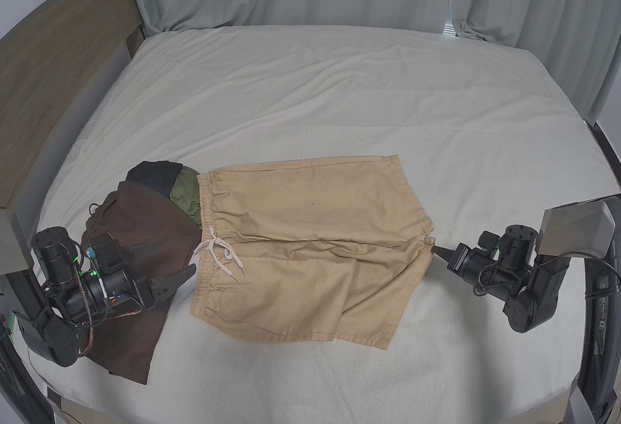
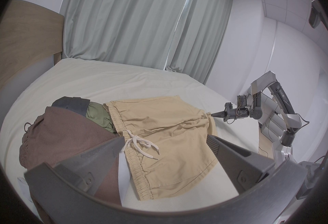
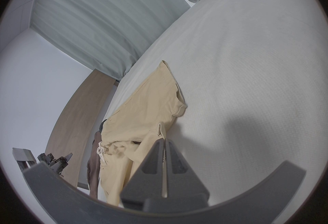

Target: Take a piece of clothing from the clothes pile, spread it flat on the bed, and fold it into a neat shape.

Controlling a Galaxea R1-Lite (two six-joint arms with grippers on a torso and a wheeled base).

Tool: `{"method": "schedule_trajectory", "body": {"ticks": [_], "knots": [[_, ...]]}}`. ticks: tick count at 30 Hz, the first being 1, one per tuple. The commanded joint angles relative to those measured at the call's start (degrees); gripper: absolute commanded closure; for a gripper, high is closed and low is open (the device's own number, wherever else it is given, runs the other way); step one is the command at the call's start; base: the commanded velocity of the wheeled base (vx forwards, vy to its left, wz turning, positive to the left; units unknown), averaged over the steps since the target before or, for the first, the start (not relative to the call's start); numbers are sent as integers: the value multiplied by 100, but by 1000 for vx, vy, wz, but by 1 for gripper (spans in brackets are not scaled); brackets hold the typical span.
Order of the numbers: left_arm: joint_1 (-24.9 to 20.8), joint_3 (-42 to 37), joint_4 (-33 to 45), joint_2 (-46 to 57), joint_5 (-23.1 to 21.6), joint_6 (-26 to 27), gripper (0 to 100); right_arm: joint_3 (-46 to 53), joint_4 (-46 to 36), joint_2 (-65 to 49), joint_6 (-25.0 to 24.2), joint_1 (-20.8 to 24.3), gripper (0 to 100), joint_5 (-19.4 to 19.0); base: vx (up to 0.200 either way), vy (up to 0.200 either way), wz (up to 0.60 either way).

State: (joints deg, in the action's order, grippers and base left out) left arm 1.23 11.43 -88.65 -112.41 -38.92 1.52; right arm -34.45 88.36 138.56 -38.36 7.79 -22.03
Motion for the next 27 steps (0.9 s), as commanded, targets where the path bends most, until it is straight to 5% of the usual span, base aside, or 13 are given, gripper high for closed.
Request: {"method": "schedule_trajectory", "body": {"ticks": [1, 15, 16, 27], "knots": [[9, 8, -3, 17, -1, -12, 0, -88, 6, 22, -4, 12, 100, -3, 0, 0, 0], [-35, -1, -3, 0, -1, -82, 0, -238, 6, 31, 4, 56, 100, 146, 0, 0, 0], [-35, -1, -3, 0, -1, -82, 0, -246, 15, 22, -4, 65, 0, 146, 0, 0, 0], [-9, 8, -3, 17, -1, -82, 0, 219, 6, -206, 48, 267, 0, 208, 0, 0, 0]]}}
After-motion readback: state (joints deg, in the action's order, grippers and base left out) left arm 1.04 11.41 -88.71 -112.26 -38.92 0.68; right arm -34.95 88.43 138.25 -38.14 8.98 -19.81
